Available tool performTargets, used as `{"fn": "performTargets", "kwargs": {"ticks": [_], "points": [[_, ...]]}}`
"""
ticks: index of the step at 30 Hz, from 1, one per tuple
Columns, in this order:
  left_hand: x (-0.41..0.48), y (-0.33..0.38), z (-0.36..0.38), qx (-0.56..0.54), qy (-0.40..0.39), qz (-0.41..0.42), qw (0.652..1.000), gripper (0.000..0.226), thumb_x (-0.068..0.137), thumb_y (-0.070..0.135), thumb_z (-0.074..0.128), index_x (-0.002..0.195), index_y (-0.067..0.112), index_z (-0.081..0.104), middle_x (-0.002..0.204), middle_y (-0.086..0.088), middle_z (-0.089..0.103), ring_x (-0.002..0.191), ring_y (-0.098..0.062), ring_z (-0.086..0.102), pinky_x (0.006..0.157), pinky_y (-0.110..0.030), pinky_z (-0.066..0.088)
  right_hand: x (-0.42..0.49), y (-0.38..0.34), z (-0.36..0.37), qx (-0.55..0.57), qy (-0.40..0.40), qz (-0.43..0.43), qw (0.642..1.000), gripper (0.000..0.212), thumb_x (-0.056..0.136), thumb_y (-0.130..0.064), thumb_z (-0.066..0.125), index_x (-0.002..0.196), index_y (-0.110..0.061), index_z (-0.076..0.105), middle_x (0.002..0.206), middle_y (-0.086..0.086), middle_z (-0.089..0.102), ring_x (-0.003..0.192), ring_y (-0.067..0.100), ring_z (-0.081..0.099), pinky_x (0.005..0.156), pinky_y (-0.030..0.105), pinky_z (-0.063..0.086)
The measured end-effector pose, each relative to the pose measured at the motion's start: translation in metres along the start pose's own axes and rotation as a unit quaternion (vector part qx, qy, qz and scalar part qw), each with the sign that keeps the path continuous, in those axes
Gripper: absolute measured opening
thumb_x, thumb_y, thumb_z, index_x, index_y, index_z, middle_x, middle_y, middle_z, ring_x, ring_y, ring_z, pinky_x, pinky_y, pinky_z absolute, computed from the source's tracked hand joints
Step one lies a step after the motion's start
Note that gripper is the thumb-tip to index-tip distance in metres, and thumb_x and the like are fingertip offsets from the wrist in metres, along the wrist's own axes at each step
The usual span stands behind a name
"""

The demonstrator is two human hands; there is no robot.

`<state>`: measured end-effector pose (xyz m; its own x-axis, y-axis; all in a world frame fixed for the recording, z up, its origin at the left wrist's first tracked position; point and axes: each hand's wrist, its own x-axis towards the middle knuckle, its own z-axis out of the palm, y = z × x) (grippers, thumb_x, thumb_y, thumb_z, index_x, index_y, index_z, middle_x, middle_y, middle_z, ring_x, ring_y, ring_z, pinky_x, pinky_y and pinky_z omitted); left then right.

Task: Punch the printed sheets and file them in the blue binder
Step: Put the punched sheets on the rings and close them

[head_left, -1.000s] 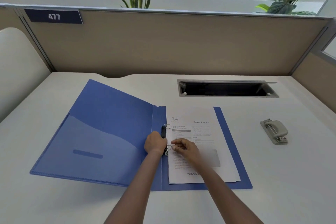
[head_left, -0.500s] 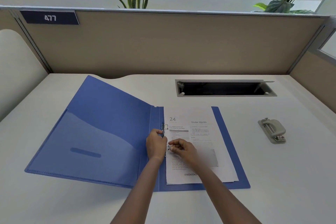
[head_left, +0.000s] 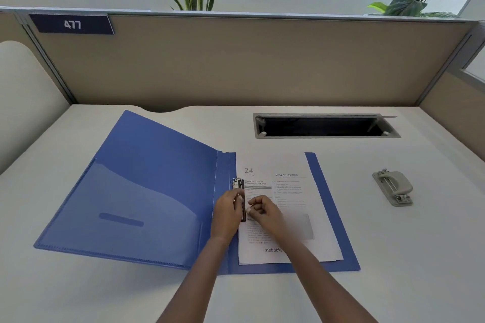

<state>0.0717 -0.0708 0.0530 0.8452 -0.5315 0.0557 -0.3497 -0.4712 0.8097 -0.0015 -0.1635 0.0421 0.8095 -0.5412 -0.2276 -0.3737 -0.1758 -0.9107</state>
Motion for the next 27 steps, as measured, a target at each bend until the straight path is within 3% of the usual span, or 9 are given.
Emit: {"fn": "performTargets", "kwargs": {"ticks": [3, 6, 11, 17, 21, 27], "points": [[-0.009, -0.014, -0.006, -0.021, -0.022, 0.037, 0.999, 0.025, 0.093, 0.015, 0.048, 0.117, 0.012, 0.055, 0.099, -0.002, 0.055, 0.094, -0.017, 0.055, 0.083, -0.03, 0.048, -0.001, -0.001, 0.0, 0.009, -0.012, -0.004, 1.0, 0.026, 0.077, -0.015, 0.071, 0.079, -0.034, 0.053, 0.075, -0.011, 0.06, 0.073, 0.004, 0.055, 0.084, 0.025, 0.046], [-0.015, -0.025, -0.007, -0.012, -0.04, 0.053, 0.998, 0.024, 0.094, 0.019, 0.046, 0.116, 0.012, 0.052, 0.105, 0.001, 0.053, 0.097, -0.014, 0.055, 0.085, -0.025, 0.046, -0.002, -0.001, 0.0, -0.024, -0.016, -0.015, 0.999, 0.039, 0.066, -0.015, 0.08, 0.079, -0.037, 0.051, 0.075, -0.015, 0.057, 0.072, -0.003, 0.051, 0.077, 0.017, 0.039], [-0.018, -0.028, -0.007, 0.0, -0.025, 0.057, 0.998, 0.011, 0.095, 0.017, 0.045, 0.094, 0.012, 0.056, 0.093, 0.003, 0.053, 0.079, -0.005, 0.052, 0.069, -0.006, 0.039, -0.001, 0.003, 0.007, -0.123, 0.013, -0.035, 0.992, 0.044, 0.06, -0.026, 0.082, 0.088, -0.037, 0.05, 0.076, -0.021, 0.051, 0.08, 0.004, 0.049, 0.086, 0.031, 0.034], [-0.02, -0.03, -0.007, -0.018, 0.002, 0.04, 0.999, 0.016, 0.092, 0.011, 0.049, 0.085, 0.002, 0.061, 0.082, -0.004, 0.06, 0.073, -0.015, 0.054, 0.063, -0.01, 0.037, -0.002, 0.001, 0.014, -0.126, 0.06, -0.037, 0.99, 0.037, 0.063, -0.03, 0.079, 0.087, -0.034, 0.051, 0.075, -0.017, 0.051, 0.088, 0.012, 0.053, 0.078, 0.029, 0.029], [-0.021, -0.029, -0.007, -0.015, 0.008, 0.043, 0.999, 0.017, 0.092, 0.011, 0.05, 0.08, 0.004, 0.06, 0.076, -0.002, 0.059, 0.065, -0.003, 0.05, 0.058, -0.007, 0.036, -0.001, 0.001, 0.016, -0.119, 0.076, -0.037, 0.989, 0.036, 0.063, -0.03, 0.079, 0.088, -0.033, 0.053, 0.073, -0.016, 0.051, 0.091, 0.016, 0.057, 0.077, 0.029, 0.029], [-0.021, -0.03, -0.006, -0.01, 0.011, 0.041, 0.999, 0.018, 0.092, 0.011, 0.05, 0.078, 0.004, 0.06, 0.075, -0.005, 0.062, 0.062, -0.008, 0.05, 0.056, -0.01, 0.035, -0.002, 0.004, 0.019, -0.126, 0.105, -0.041, 0.985, 0.036, 0.065, -0.031, 0.078, 0.095, -0.022, 0.062, 0.073, -0.014, 0.052, 0.091, 0.016, 0.056, 0.073, 0.028, 0.025]]}}
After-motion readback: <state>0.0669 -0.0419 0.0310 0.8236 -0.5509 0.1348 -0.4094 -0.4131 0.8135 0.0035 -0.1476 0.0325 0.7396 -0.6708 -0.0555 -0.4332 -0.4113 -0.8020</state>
